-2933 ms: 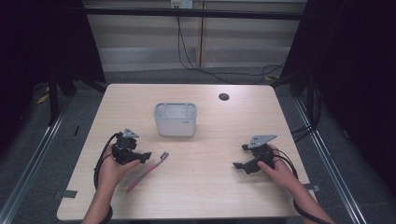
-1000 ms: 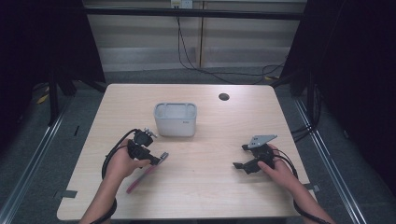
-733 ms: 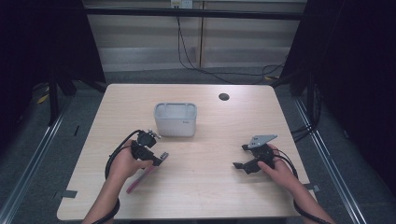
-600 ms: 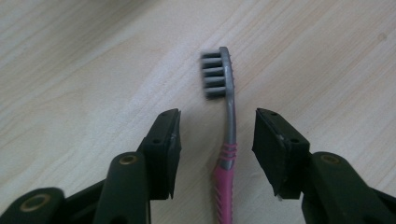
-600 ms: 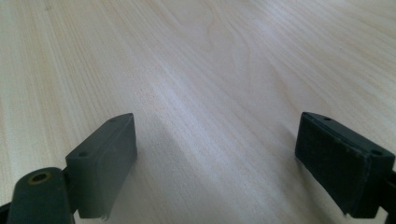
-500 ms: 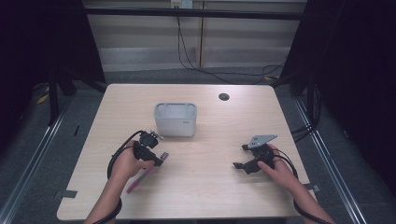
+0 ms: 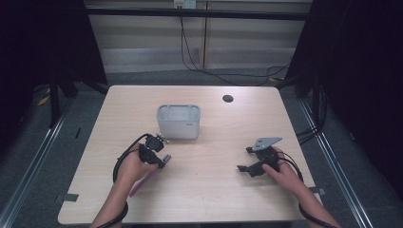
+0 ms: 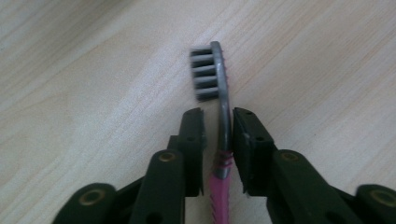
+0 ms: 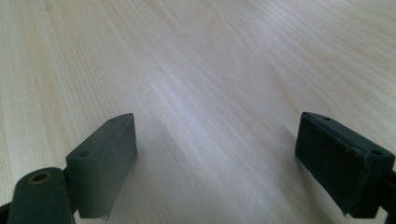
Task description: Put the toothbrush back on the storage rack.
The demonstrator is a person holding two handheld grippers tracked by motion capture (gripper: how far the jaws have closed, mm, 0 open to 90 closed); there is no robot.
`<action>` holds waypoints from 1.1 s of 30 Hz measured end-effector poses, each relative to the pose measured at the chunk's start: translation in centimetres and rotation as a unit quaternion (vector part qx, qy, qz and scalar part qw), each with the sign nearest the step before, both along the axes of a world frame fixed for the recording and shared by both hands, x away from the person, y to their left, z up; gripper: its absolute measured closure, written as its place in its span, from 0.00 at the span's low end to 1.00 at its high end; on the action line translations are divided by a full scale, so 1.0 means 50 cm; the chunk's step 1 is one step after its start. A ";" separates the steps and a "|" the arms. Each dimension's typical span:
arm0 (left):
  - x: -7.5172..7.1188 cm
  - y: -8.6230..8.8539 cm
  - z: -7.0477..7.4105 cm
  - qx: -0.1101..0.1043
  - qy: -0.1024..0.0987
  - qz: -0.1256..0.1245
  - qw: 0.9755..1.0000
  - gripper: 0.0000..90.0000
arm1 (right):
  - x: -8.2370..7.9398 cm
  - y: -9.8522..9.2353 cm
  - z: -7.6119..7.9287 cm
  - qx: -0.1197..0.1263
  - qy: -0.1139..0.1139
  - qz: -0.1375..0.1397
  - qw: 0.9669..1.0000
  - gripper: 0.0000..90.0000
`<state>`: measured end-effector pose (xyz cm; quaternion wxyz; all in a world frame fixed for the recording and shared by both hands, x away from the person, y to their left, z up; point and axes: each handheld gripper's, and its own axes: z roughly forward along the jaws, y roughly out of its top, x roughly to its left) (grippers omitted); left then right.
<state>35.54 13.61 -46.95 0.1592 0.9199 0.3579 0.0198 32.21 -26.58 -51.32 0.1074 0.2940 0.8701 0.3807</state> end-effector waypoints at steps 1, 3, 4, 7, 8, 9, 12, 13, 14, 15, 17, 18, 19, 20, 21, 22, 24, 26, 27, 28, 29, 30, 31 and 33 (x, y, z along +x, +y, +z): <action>0.000 -0.002 0.001 0.004 0.001 -0.002 1.000 0.86 | 0.000 0.000 0.000 0.000 0.000 0.000 1.000 0.14; 0.000 -0.005 0.002 0.011 0.004 -0.003 1.000 0.93 | 0.000 0.000 0.000 0.000 0.000 0.000 1.000 0.14; -0.001 -0.006 0.001 0.010 0.003 -0.003 1.000 0.93 | 0.000 0.000 0.000 0.000 0.000 0.000 1.000 0.14; -0.002 -0.006 0.001 0.010 -0.001 -0.005 1.000 0.94 | 0.000 0.000 0.000 0.000 0.000 0.000 1.000 0.14; -0.002 -0.006 0.004 0.006 0.001 -0.004 1.000 0.94 | 0.000 0.000 0.000 0.000 0.000 0.000 1.000 0.14; -0.002 -0.005 0.005 0.000 0.001 -0.001 1.000 0.94 | 0.000 0.000 0.000 0.000 0.000 0.000 1.000 0.14; -0.001 0.000 0.021 -0.015 -0.004 0.011 1.000 0.94 | 0.000 0.000 0.000 0.000 0.000 0.000 1.000 0.14; 0.000 0.003 0.025 -0.025 -0.006 0.014 1.000 0.94 | 0.000 0.000 0.000 0.000 0.000 0.000 1.000 0.14; 0.000 0.006 0.031 -0.034 -0.008 0.015 0.999 0.94 | 0.000 0.000 0.000 0.000 0.000 0.000 1.000 0.14; 0.001 0.008 0.035 -0.040 -0.011 0.017 0.999 0.94 | 0.000 0.000 0.000 0.000 0.000 0.000 1.000 0.14; 0.001 0.013 0.043 -0.047 -0.021 0.019 0.999 0.94 | 0.000 0.000 0.000 0.000 0.000 0.000 1.000 0.14; 0.001 0.015 0.046 -0.052 -0.023 0.021 0.998 0.94 | 0.000 0.000 0.000 0.000 0.000 0.000 1.000 0.14; 0.002 0.018 0.050 -0.055 -0.024 0.021 0.998 0.94 | 0.000 0.000 0.000 0.000 0.000 0.000 1.000 0.14; 0.002 0.020 0.052 -0.059 -0.026 0.024 0.998 0.94 | 0.000 0.000 0.000 0.000 0.000 0.000 1.000 0.14; 0.002 0.021 0.054 -0.063 -0.026 0.027 0.997 0.94 | 0.000 0.000 0.000 0.000 0.000 0.000 1.000 0.14; 0.003 0.024 0.057 -0.066 -0.026 0.027 0.997 0.94 | 0.000 0.000 0.000 0.000 0.000 0.000 1.000 0.14; 0.002 0.025 0.061 -0.074 -0.025 0.031 0.996 0.94 | 0.000 0.000 0.000 0.000 0.000 0.000 1.000 0.14; 0.003 0.028 0.069 -0.080 -0.031 0.027 0.996 0.94 | 0.000 0.000 0.000 0.000 0.000 0.000 1.000 0.14; 0.002 0.029 0.072 -0.083 -0.031 0.030 0.996 0.94 | 0.000 0.000 0.000 0.000 0.000 0.000 1.000 0.14; 0.002 0.030 0.076 -0.083 -0.034 0.029 0.996 0.94 | 0.000 0.000 0.000 0.000 0.000 0.000 1.000 0.14; 0.001 0.031 0.079 -0.087 -0.033 0.033 0.995 0.94 | 0.000 0.000 0.000 0.000 0.000 0.000 1.000 0.14; 0.002 0.032 0.082 -0.090 -0.035 0.035 0.995 0.94 | 0.000 0.000 0.000 0.000 0.000 0.000 1.000 0.14; 0.002 0.033 0.084 -0.093 -0.036 0.036 0.994 0.94 | 0.000 0.000 0.000 0.000 0.000 0.000 1.000 0.14; 0.002 0.038 0.091 -0.100 -0.043 0.037 0.993 0.94 | 0.000 0.000 0.000 0.000 0.000 0.000 1.000 0.14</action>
